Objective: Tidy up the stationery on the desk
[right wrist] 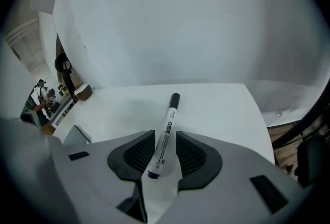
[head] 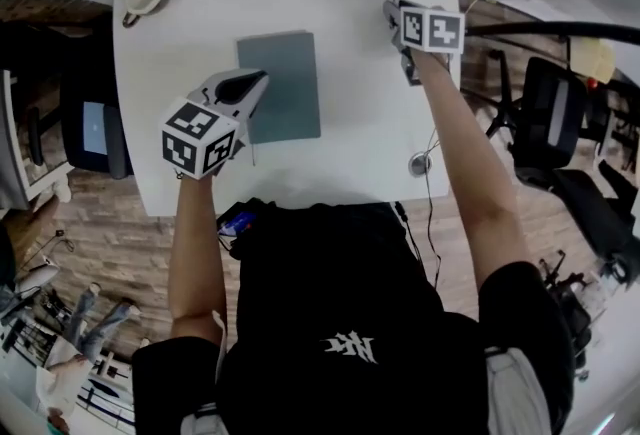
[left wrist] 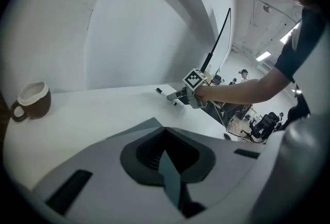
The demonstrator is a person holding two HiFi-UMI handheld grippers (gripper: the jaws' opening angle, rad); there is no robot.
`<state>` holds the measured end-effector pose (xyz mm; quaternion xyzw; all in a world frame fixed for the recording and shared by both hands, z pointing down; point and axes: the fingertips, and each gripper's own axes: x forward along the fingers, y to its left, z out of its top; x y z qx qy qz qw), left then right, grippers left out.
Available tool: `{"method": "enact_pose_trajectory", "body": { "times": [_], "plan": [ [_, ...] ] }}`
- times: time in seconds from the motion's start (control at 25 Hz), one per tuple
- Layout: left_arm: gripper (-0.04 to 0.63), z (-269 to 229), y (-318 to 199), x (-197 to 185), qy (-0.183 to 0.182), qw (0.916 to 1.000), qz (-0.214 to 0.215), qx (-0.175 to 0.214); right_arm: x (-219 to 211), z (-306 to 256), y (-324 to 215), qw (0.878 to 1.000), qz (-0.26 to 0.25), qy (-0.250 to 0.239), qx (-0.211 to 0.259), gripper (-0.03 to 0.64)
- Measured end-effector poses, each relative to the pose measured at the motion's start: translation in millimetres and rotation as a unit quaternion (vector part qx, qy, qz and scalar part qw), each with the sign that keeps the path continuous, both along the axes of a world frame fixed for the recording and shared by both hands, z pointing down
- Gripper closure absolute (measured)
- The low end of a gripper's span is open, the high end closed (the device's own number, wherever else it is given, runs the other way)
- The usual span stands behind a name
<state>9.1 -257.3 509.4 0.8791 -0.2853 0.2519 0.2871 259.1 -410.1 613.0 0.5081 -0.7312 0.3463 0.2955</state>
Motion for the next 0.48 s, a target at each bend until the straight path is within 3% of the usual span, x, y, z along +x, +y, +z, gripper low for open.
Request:
{"method": "enact_pose_trajectory", "body": {
  "times": [0.16,0.24,0.48],
  "plan": [
    [0.592,7,4,-10,-0.005,0.9999,-0.01,-0.011,-1,7,1,1.0,-0.01,0.012,-0.005,0.481],
    [0.592,9,4,-12,-0.004,0.9997,-0.016,-0.016,-1,7,1,1.0,-0.017,0.02,-0.004,0.526],
    [0.592,17,10,-16,0.003,0.9993,-0.021,-0.03,-4,5,2,1.0,-0.008,0.014,-0.001,0.528]
  ]
}}
